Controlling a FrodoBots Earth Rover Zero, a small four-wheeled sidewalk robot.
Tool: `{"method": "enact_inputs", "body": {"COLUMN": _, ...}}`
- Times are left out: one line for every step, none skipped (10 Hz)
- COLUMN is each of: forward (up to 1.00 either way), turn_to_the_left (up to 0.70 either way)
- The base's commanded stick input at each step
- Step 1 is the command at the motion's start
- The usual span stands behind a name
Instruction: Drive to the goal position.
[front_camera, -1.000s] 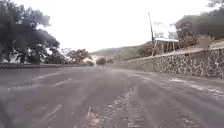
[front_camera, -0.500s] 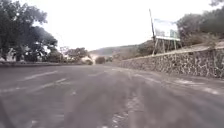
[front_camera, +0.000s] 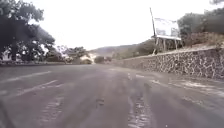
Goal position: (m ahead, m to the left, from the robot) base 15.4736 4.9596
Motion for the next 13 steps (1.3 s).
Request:
{"method": "enact_inputs", "body": {"forward": 1.00, "turn_to_the_left": 0.00}}
{"method": "enact_inputs", "body": {"forward": 1.00, "turn_to_the_left": 0.01}}
{"method": "enact_inputs", "body": {"forward": 1.00, "turn_to_the_left": 0.02}}
{"method": "enact_inputs", "body": {"forward": 1.00, "turn_to_the_left": 0.12}}
{"method": "enact_inputs", "body": {"forward": 1.00, "turn_to_the_left": 0.27}}
{"method": "enact_inputs", "body": {"forward": 1.00, "turn_to_the_left": 0.00}}
{"method": "enact_inputs", "body": {"forward": 1.00, "turn_to_the_left": 0.00}}
{"method": "enact_inputs", "body": {"forward": 1.00, "turn_to_the_left": 0.00}}
{"method": "enact_inputs", "body": {"forward": 1.00, "turn_to_the_left": 0.00}}
{"method": "enact_inputs", "body": {"forward": 1.00, "turn_to_the_left": 0.00}}
{"method": "enact_inputs", "body": {"forward": 1.00, "turn_to_the_left": 0.03}}
{"method": "enact_inputs", "body": {"forward": 1.00, "turn_to_the_left": 0.03}}
{"method": "enact_inputs", "body": {"forward": 1.00, "turn_to_the_left": 0.03}}
